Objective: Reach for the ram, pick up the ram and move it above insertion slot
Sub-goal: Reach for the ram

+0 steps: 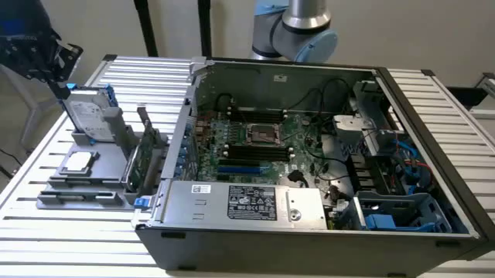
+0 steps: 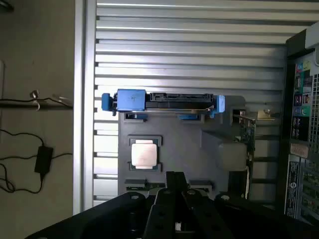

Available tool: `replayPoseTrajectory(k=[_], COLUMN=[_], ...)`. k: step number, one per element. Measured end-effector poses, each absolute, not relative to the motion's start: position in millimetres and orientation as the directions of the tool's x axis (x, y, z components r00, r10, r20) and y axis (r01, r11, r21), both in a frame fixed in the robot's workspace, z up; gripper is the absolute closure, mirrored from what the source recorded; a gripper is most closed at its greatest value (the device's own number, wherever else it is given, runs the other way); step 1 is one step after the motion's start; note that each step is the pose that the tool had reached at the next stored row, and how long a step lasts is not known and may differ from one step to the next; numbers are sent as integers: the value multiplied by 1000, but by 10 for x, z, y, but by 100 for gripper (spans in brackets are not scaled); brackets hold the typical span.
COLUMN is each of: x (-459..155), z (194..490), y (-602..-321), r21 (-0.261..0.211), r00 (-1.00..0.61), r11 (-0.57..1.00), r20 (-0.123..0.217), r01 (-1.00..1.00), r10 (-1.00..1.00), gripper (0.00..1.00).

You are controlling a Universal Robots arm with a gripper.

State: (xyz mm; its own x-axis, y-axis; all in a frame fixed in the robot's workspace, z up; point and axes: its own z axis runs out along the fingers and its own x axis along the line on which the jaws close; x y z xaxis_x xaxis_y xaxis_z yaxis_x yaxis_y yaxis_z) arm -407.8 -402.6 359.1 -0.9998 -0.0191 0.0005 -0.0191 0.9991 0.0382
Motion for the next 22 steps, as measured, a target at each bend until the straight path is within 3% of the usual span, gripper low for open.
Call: replayPoseTrajectory(k=[14,22], x=[-4079,-4075], z=[3593,3593], y=[-4028,-4234], r21=[38,38], r00=[-1000,-1000], r11=[999,999], r20=[1,1], r01=[-19,-19], r10=[-19,-19], gripper=[89,89])
